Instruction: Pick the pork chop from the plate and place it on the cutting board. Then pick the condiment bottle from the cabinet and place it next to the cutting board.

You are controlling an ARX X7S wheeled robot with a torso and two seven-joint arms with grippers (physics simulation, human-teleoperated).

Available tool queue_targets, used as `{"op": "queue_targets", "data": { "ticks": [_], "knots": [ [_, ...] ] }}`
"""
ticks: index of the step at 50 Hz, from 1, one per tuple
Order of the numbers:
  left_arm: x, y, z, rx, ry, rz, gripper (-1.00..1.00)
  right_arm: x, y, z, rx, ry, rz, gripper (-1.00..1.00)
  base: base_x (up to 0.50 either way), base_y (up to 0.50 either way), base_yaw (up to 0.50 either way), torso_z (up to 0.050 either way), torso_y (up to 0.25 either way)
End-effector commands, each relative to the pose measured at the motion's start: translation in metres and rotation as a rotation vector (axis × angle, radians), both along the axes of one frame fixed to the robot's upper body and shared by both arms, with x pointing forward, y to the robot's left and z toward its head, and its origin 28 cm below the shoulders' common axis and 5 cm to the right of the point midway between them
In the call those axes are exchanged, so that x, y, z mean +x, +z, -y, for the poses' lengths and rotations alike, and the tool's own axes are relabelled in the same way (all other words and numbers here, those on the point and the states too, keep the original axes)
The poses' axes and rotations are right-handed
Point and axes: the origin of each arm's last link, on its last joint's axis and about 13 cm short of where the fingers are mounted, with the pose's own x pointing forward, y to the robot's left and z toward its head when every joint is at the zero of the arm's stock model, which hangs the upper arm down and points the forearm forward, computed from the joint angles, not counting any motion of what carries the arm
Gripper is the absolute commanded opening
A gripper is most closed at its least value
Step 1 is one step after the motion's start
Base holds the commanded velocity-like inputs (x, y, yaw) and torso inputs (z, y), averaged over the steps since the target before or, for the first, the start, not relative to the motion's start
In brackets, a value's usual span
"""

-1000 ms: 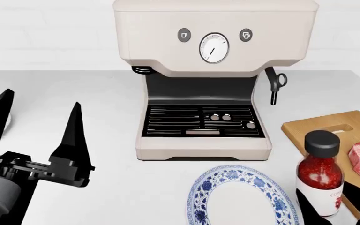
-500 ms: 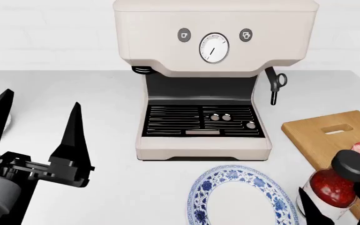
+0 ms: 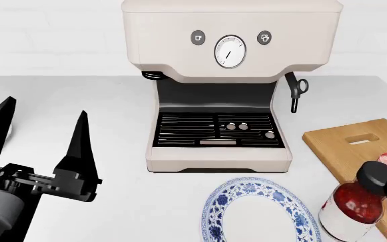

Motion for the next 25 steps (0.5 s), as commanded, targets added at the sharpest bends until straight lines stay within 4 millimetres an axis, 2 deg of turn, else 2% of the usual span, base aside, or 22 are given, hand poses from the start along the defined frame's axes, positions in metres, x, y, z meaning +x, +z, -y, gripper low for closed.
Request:
{"op": "queue_targets", "data": {
  "ticks": [1, 7, 13, 17, 25],
  "knots": [
    [0.000, 0.000, 0.000, 0.000, -0.001, -0.001, 1.00, -0.020, 0.027, -0.007, -0.020, 0.044, 0.064, 1.00, 0.00, 0.00, 0.00, 0.000, 0.000],
    [0.000, 0.000, 0.000, -0.001, -0.001, 0.000, 1.00, -0.029, 0.032, -0.007, -0.020, 0.089, 0.126, 1.00, 0.00, 0.00, 0.00, 0.000, 0.000],
    [-0.003, 0.002, 0.000, -0.002, -0.003, 0.009, 1.00, -0.056, 0.049, -0.013, 0.006, 0.111, 0.358, 1.00, 0.00, 0.00, 0.00, 0.000, 0.000],
    [-0.008, 0.004, 0.000, -0.002, -0.005, 0.025, 1.00, -0.061, 0.056, -0.014, 0.037, 0.105, 0.449, 1.00, 0.00, 0.00, 0.00, 0.000, 0.000],
    [-0.037, 0.012, -0.002, 0.014, -0.006, 0.129, 1.00, -0.066, 0.062, -0.019, 0.089, 0.112, 0.588, 1.00, 0.00, 0.00, 0.00, 0.000, 0.000]
  ]
}}
